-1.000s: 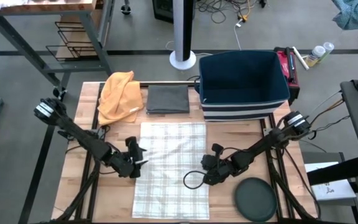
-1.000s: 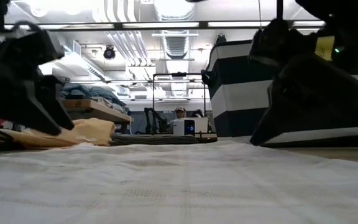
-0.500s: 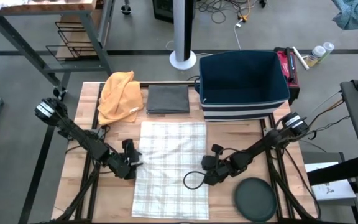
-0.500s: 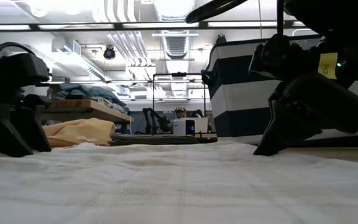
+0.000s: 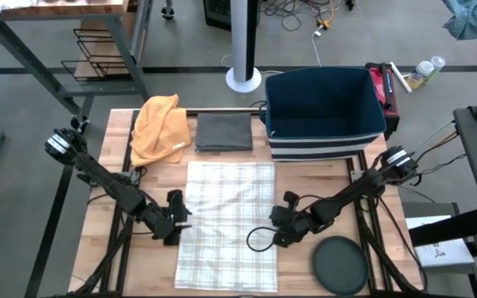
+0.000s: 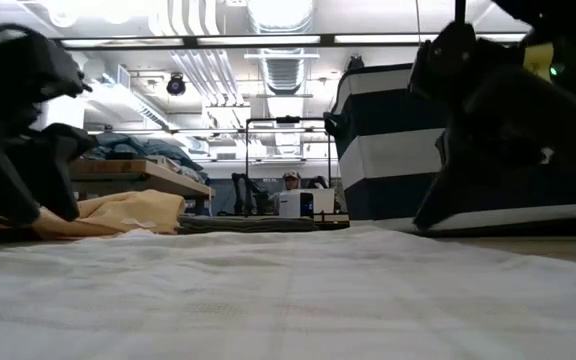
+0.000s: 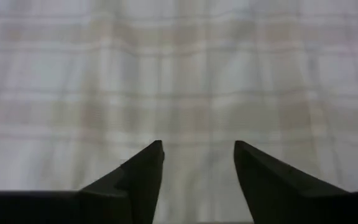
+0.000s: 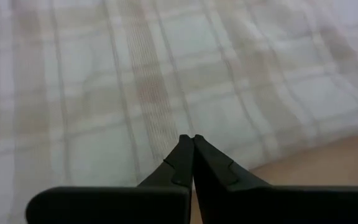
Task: Fold kitchen towel into neat rectangle
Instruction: Fold the white patterned towel
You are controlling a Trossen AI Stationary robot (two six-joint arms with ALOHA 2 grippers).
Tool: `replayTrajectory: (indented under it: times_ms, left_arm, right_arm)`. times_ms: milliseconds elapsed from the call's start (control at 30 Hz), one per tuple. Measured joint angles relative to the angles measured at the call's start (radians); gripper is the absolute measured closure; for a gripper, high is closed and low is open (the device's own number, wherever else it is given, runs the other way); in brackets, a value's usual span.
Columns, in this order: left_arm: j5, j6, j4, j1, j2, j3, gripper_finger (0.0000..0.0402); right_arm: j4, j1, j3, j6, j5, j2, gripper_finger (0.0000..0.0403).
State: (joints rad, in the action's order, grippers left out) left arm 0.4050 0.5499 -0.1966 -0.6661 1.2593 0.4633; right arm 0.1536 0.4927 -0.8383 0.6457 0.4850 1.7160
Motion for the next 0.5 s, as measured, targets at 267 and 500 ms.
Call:
replayTrajectory:
  times_ms: [267, 500]
  left_arm:
    - [0.001, 0.015, -0.002, -0.004, 0.016, -0.036, 0.0387]
    - [0.028, 0.06, 0.031, -0.004, -0.047, -0.076, 0.0399]
  right_arm:
    - [-0.008, 0.0, 0.0, 0.002, 0.002, 0.003, 0.0401]
    - [-0.001, 0.0, 0.001, 0.001, -0.011, 0.003, 0.0401]
